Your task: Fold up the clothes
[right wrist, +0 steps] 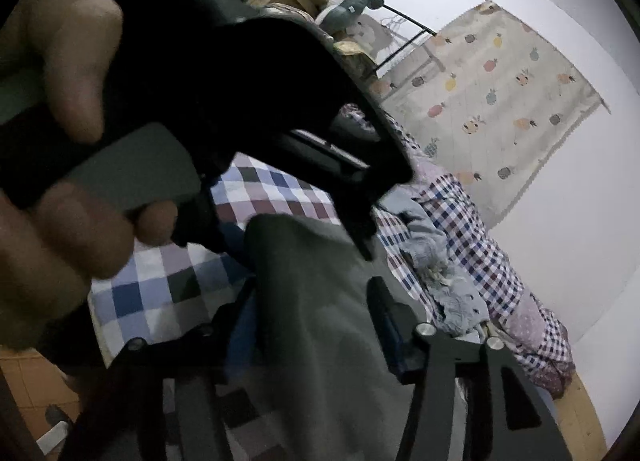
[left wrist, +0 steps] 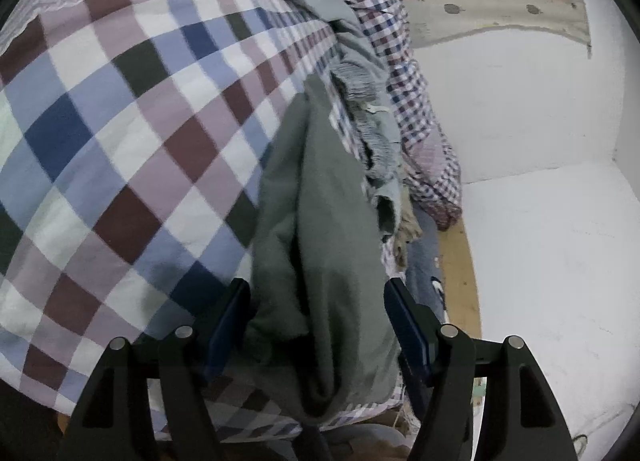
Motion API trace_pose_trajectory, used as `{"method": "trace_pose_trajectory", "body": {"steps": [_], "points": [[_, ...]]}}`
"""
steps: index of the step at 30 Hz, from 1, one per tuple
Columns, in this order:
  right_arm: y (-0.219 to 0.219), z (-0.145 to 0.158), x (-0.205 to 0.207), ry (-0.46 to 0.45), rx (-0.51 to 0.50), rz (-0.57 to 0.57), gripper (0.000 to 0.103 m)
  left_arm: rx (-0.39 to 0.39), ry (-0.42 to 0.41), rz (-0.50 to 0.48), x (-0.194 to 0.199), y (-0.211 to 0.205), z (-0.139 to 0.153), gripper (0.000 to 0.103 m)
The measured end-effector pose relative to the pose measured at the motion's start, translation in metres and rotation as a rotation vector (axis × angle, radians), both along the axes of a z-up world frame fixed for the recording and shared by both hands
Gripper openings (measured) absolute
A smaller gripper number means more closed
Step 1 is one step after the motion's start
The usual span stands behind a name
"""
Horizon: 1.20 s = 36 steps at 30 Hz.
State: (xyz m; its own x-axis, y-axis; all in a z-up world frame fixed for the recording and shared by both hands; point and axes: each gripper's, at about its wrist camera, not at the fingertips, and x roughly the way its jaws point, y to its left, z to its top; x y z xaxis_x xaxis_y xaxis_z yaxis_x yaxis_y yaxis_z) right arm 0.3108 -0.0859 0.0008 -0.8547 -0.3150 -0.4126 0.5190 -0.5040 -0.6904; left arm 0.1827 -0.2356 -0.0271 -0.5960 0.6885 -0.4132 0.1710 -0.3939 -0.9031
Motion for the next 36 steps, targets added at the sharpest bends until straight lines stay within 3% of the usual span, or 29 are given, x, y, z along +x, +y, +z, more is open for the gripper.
{"method": "trace_pose_trajectory", "body": {"steps": [1,2,9,11,13,14,15,16,17,19,29,30,32,34,36], "points": [[0.002,0.0,0.001,-0.004,-0.004,-0.008,0.064,0.007,-0.01,-0.004,0.001,0.0,-0.002,0.039],[0.003,-0.001,0.0,-0.007,-0.006,-0.016,0.064,0.021,-0.015,-0.008,0.001,0.001,-0.004,0.037],[0.0,-0.025,-0.001,-0.025,0.037,0.003,0.063,0.143,-0.007,-0.023,0.013,-0.013,-0.011,0.036],[0.001,-0.028,-0.008,-0.026,0.031,0.005,0.061,0.145,0.007,-0.032,0.013,-0.013,-0.008,0.037],[-0.003,-0.031,-0.014,-0.019,0.06,-0.002,0.044,0.139,0.019,-0.04,0.013,-0.013,-0.005,0.052],[-0.002,-0.031,-0.019,-0.027,0.062,0.001,0.035,0.134,0.024,-0.042,0.014,-0.014,-0.004,0.057],[-0.002,-0.031,-0.024,-0.035,0.064,0.004,0.017,0.129,0.032,-0.042,0.015,-0.014,-0.003,0.061],[-0.001,-0.031,-0.029,-0.042,0.065,0.007,0.009,0.124,0.035,-0.042,0.014,-0.012,-0.002,0.061],[-0.001,-0.031,-0.033,-0.047,0.065,0.011,0.007,0.119,0.036,-0.041,0.012,-0.011,-0.001,0.062],[0.001,-0.024,-0.032,-0.043,0.047,0.019,0.005,0.097,0.034,-0.036,0.008,-0.008,-0.001,0.074],[0.006,-0.011,-0.037,-0.046,0.022,0.038,0.005,0.043,0.051,-0.047,-0.011,0.017,0.002,0.074],[0.006,-0.011,-0.037,-0.048,0.023,0.041,0.005,0.043,0.06,-0.04,-0.011,0.016,0.003,0.071],[0.007,-0.011,-0.035,-0.051,0.026,0.046,0.005,0.041,0.074,-0.028,-0.012,0.015,0.004,0.048],[0.007,-0.013,-0.032,-0.046,0.034,0.048,0.005,0.014,0.064,-0.027,-0.013,0.017,0.005,0.018],[0.007,-0.013,-0.027,-0.031,0.042,0.049,0.008,0.013,0.061,-0.021,-0.014,0.015,0.005,0.013]]}}
